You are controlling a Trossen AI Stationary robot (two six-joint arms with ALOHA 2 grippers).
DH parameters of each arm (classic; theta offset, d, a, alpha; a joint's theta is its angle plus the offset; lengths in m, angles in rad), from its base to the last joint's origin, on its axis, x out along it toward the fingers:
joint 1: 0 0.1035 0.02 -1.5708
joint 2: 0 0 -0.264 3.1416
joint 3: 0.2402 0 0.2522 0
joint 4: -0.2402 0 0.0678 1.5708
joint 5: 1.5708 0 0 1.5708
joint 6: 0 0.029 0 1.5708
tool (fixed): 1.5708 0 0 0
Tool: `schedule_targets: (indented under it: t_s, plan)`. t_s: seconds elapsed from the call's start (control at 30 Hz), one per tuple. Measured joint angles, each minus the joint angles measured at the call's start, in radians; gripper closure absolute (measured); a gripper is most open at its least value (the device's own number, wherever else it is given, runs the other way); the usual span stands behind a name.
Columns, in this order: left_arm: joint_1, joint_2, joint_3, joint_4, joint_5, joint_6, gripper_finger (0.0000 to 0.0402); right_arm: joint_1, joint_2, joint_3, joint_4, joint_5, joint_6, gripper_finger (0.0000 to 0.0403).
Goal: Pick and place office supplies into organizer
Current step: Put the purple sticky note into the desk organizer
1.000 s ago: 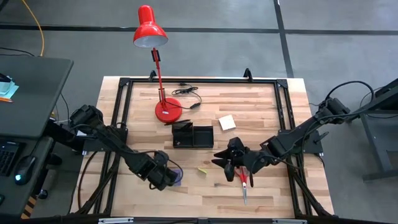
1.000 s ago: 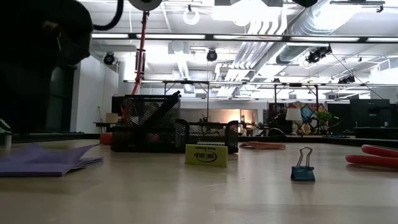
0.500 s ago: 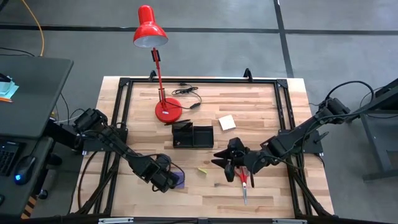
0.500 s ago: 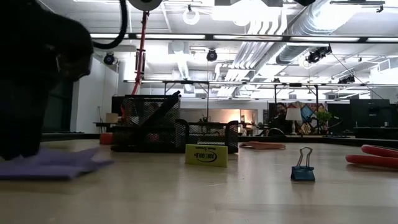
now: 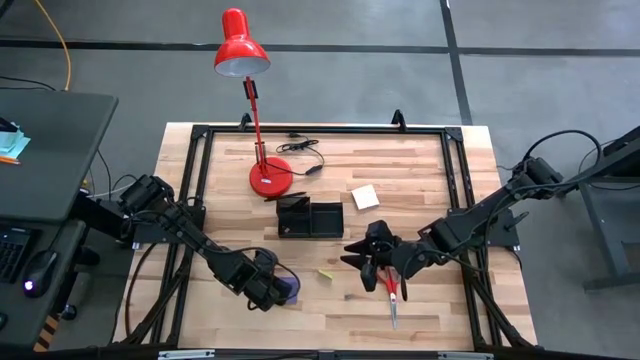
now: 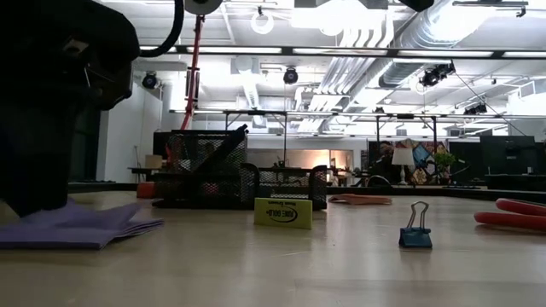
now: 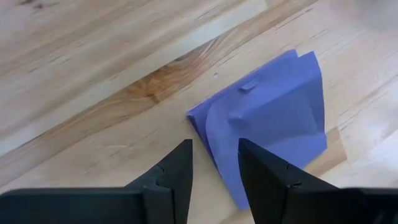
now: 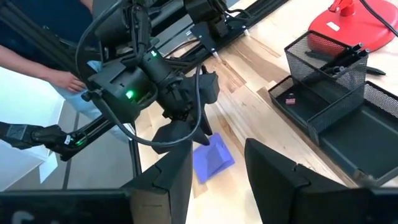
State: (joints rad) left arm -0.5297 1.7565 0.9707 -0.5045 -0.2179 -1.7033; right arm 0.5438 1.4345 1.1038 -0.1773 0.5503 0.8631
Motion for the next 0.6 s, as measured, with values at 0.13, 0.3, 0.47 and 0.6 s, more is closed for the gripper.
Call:
schedule_targets:
  t_s: [0.13,0.3,0.47,0.6]
  plan:
    - [0.000,0.000,0.000,0.007,-0.003,0.000,0.0291,-0.002,0.000,0.000,-0.002,0.000,-0.007,0.0265]
    - [0.000,0.000,0.000,0.012,-0.012,0.001,0.0291,-0.006,0.000,0.000,-0.006,0.000,-0.008,0.0265]
    - [0.000,0.000,0.000,0.008,-0.015,0.000,0.0292,-0.007,0.000,0.000,-0.006,0.000,-0.011,0.0265]
    - [0.000,0.000,0.000,0.009,-0.027,0.000,0.0292,-0.007,0.000,0.000,-0.006,0.001,-0.011,0.0265]
